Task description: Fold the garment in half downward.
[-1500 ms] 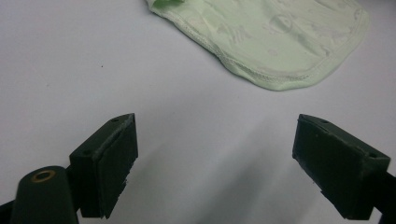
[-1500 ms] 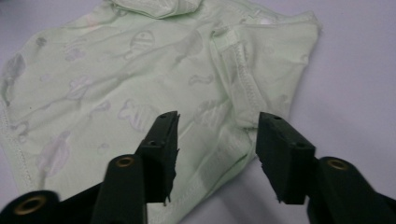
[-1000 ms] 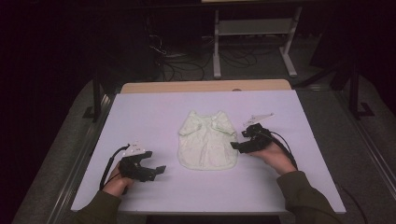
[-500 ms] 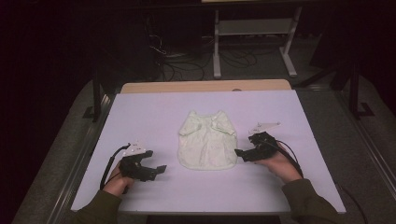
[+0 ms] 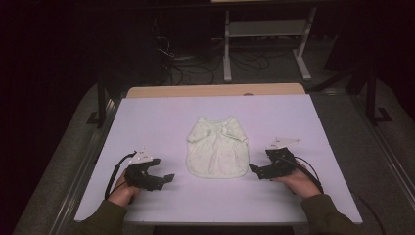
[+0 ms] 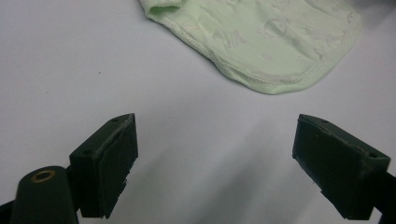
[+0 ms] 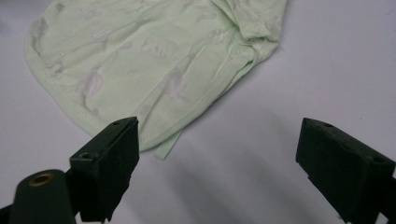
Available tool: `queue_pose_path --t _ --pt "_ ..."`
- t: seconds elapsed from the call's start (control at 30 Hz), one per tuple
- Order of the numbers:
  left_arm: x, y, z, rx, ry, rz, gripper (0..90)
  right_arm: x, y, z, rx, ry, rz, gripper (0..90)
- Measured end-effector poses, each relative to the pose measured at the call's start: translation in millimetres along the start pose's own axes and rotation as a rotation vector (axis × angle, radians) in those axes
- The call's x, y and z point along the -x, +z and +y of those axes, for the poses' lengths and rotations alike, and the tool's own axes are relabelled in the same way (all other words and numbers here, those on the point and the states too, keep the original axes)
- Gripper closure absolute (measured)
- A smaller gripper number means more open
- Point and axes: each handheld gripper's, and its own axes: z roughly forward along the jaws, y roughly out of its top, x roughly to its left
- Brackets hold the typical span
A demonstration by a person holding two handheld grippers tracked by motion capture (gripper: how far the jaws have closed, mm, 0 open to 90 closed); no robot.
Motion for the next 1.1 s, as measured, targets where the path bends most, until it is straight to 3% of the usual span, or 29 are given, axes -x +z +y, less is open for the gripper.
queue_pose_path --t 0.33,0.53,0.87,1.1 --pt "0.6 0.1 0.3 0.004 -0.003 -0.002 13.9 -10.1 -7.5 -14.2 0.008 -0.007 -0.003 6.1" --pt "-0.3 -0.6 0.2 0.006 -0.008 -0.003 13.9 -13.6 -13.2 -23.1 0.008 0.013 -0.009 0.9" --pt "-0.9 -1.7 0.6 0.005 -0.001 -0.009 13.9 -14.1 -20.5 -33.8 0.01 0.027 -0.032 0.0" --pt "-1.3 -2.1 1.2 0.004 -0.003 -0.015 13.8 -14.8 -20.4 -39.3 -0.01 0.008 -0.038 0.0"
